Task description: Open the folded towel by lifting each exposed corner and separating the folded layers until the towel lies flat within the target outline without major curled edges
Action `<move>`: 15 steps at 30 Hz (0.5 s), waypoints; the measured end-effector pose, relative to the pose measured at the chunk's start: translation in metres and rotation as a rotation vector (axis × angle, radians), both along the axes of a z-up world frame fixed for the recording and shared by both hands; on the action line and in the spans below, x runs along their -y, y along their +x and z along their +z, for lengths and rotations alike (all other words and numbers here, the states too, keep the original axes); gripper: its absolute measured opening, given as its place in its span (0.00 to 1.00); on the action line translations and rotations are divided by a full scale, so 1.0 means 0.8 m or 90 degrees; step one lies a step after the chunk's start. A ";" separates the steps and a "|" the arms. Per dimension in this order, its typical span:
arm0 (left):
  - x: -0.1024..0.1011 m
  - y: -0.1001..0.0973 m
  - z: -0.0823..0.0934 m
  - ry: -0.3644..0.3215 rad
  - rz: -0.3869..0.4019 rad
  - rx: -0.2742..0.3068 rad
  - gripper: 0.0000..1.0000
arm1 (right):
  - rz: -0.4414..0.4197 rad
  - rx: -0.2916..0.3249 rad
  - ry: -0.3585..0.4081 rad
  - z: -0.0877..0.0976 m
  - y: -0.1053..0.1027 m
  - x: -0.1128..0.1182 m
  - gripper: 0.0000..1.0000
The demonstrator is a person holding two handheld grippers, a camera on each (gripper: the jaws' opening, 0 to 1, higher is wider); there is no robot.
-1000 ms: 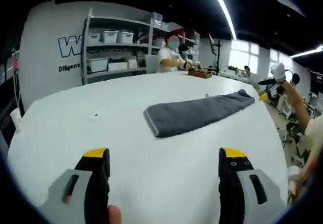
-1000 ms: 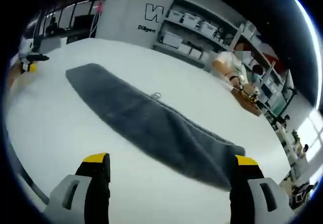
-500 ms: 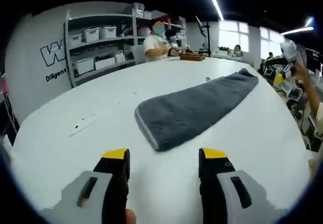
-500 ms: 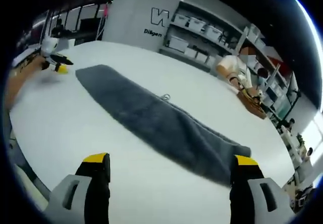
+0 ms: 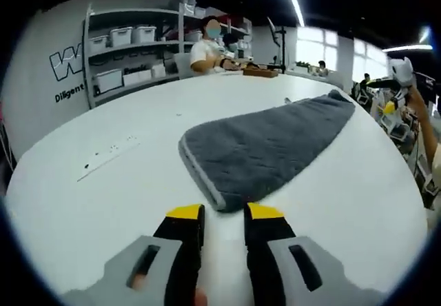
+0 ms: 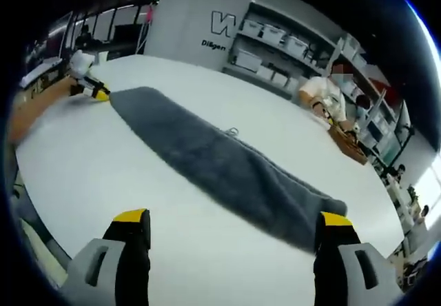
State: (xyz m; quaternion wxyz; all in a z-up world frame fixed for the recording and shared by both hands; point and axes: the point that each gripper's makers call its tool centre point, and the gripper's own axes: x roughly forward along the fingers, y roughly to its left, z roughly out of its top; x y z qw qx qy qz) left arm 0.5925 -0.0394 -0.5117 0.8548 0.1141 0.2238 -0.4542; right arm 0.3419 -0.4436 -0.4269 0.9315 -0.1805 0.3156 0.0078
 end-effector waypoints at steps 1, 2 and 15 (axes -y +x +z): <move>0.001 0.000 0.000 0.001 0.000 0.004 0.10 | 0.000 0.000 0.003 -0.001 -0.001 0.000 0.99; 0.001 0.000 0.000 0.003 -0.001 0.009 0.09 | 0.001 -0.001 0.006 -0.001 -0.002 0.000 0.99; 0.009 -0.007 0.020 -0.014 -0.027 0.031 0.01 | -0.007 0.011 0.017 0.002 -0.002 0.003 0.99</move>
